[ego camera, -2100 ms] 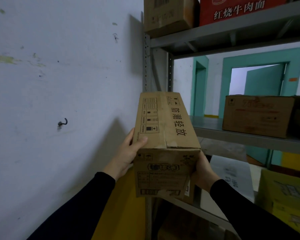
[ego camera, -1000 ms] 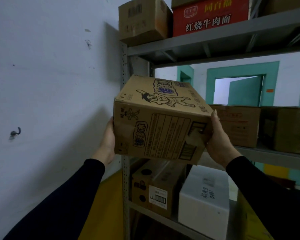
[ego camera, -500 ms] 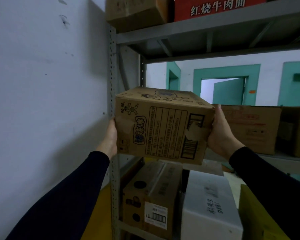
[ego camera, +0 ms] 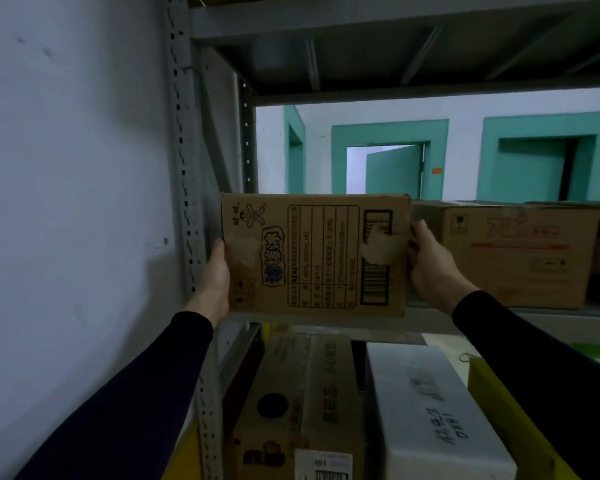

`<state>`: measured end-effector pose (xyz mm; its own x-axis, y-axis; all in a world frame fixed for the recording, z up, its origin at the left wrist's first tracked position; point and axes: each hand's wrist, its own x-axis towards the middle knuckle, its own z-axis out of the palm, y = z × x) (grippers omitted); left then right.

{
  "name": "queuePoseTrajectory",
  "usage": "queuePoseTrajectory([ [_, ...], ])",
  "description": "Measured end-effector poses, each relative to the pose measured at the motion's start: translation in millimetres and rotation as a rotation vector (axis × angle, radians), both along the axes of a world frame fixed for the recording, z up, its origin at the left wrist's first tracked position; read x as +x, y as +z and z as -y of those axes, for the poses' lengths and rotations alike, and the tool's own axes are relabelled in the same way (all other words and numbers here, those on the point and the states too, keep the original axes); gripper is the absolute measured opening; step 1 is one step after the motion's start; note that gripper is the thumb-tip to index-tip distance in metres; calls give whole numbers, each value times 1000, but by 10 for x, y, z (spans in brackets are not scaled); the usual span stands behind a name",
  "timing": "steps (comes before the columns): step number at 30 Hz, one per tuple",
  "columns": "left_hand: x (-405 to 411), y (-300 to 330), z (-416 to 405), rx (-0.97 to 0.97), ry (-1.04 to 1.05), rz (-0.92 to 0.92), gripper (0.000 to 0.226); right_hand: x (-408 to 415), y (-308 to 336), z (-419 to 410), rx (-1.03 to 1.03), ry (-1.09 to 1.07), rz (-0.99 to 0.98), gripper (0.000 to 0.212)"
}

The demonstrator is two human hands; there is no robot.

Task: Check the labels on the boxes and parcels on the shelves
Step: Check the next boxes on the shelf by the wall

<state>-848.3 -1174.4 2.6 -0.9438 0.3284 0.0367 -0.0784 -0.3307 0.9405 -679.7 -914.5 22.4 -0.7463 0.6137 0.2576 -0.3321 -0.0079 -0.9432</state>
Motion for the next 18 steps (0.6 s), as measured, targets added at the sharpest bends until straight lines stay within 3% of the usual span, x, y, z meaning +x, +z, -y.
queuePoseTrajectory([
  [3, -164, -113, -66, 4, -4, -18, 66, -118, -267, -37, 126, -39, 100, 46],
  [7, -246, -191, -177, 10, 18, -76, 48, -305, -387, -13, 29, -58, 179, 75],
  [11, -331, -219, -260, -13, 53, -124, 43, -497, -395, -44, -16, -108, 181, 85],
  [18, -578, -272, -323, -157, 94, -165, 68, -718, -416, -168, -58, -121, 182, 70],
])
